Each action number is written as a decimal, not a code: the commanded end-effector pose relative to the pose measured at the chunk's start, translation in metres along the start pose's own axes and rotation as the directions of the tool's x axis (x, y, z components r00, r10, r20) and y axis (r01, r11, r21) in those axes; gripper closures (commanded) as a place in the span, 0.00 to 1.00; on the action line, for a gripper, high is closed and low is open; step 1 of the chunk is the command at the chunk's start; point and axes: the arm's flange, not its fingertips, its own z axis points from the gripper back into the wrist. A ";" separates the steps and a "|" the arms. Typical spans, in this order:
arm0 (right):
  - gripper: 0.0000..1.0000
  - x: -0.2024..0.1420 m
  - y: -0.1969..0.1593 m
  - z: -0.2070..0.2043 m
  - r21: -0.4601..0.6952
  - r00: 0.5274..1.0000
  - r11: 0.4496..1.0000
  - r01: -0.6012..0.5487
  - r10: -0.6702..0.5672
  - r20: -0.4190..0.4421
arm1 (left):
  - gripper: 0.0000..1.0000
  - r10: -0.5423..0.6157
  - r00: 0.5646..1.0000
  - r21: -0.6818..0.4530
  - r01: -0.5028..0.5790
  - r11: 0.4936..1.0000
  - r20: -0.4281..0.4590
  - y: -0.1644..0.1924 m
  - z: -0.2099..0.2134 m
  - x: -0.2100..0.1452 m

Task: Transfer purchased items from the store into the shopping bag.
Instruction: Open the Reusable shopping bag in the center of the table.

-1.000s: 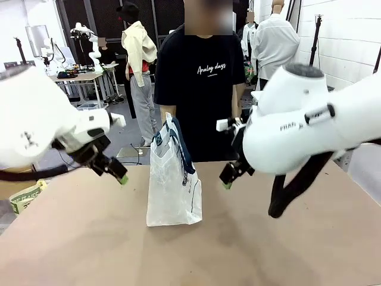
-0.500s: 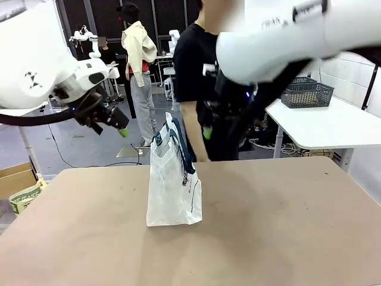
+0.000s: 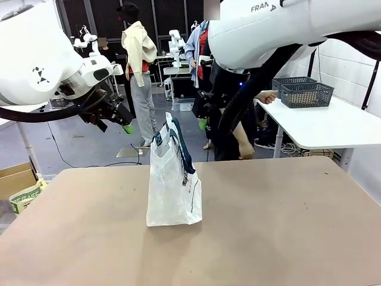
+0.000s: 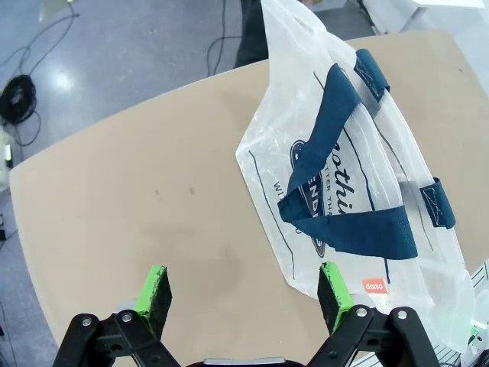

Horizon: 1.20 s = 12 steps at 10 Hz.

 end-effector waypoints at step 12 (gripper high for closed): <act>0.00 0.175 0.014 -0.065 0.086 0.934 0.957 0.276 -0.247 -0.257 | 0.00 0.118 0.968 -0.299 -0.182 0.937 -0.220 -0.014 -0.046 0.060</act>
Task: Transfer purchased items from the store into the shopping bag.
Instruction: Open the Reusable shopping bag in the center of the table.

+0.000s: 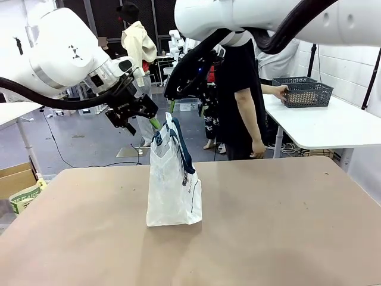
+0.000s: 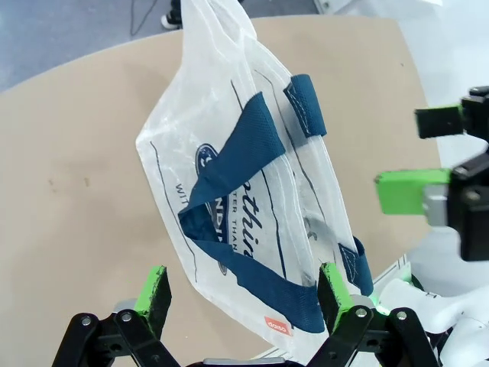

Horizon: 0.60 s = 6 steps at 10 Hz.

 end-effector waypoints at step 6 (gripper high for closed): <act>0.00 0.034 0.002 -0.018 0.009 0.995 0.998 0.055 -0.054 -0.086 | 0.00 -0.003 0.999 -0.091 -0.001 0.996 -0.039 0.012 -0.016 0.001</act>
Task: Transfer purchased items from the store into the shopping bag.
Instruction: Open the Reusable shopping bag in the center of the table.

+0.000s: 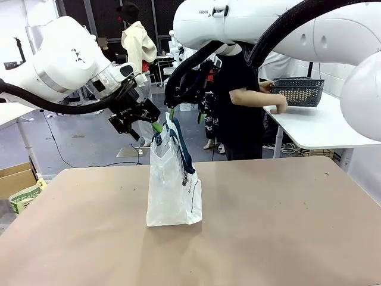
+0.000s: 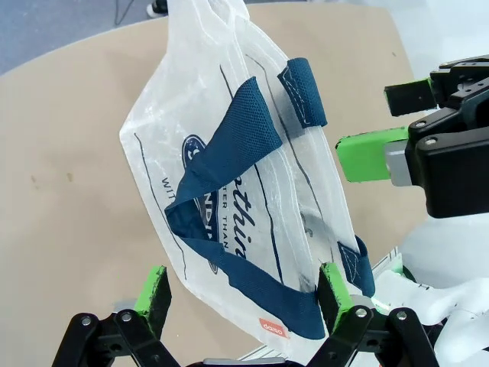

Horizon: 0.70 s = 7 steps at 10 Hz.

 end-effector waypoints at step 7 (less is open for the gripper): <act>0.00 0.018 0.014 -0.016 0.008 0.997 1.000 0.011 -0.010 -0.078 | 0.00 -0.010 1.000 -0.081 0.009 0.997 -0.001 0.014 -0.013 0.007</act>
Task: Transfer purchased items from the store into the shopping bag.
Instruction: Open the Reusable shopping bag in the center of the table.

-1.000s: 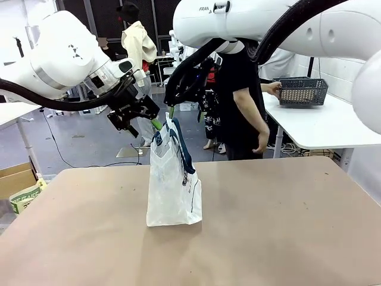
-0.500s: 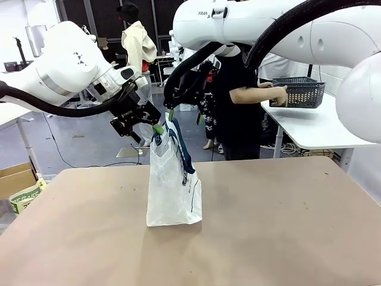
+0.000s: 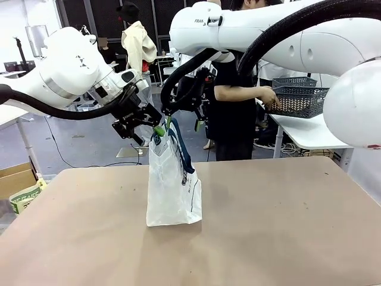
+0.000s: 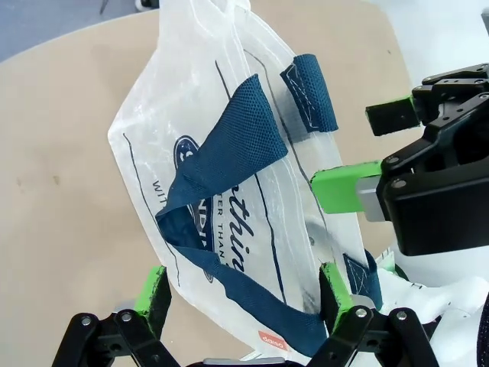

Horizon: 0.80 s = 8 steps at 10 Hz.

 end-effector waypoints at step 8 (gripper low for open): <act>0.00 0.016 0.002 -0.003 -0.053 0.998 0.998 0.044 -0.046 -0.043 | 0.00 -0.051 0.999 0.021 0.051 0.998 -0.008 -0.006 0.000 0.009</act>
